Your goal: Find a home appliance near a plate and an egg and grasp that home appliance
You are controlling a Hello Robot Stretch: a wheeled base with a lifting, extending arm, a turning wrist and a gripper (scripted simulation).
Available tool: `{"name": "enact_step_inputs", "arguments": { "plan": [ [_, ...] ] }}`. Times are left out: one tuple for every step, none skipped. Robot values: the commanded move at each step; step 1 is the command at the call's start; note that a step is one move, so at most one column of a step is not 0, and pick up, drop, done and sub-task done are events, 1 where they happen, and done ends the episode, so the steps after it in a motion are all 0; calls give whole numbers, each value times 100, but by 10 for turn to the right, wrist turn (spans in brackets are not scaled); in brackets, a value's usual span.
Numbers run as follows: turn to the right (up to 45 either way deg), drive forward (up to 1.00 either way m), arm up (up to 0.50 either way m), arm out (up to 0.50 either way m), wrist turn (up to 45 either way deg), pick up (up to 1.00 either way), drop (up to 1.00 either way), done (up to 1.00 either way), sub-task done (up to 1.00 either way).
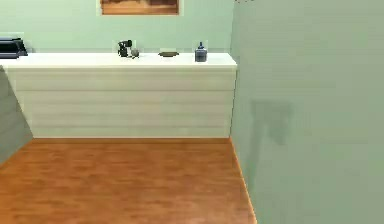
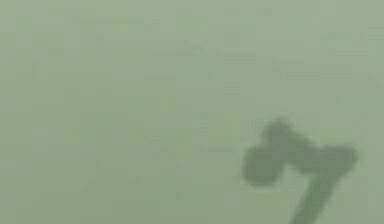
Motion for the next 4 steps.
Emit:
{"name": "enact_step_inputs", "arguments": {
  "plan": [
    [-450, 0, 0, 0, 0, 0, 0, 0, 0],
    [-450, 0, 0, 0, 0, 0, 0, 0, 0],
    [0, 15, 0, 0, 0, 0, 0, 0, 0],
    [450, 0, 0, 0, 0, 0, 0, 0, 0]
  ]
}}
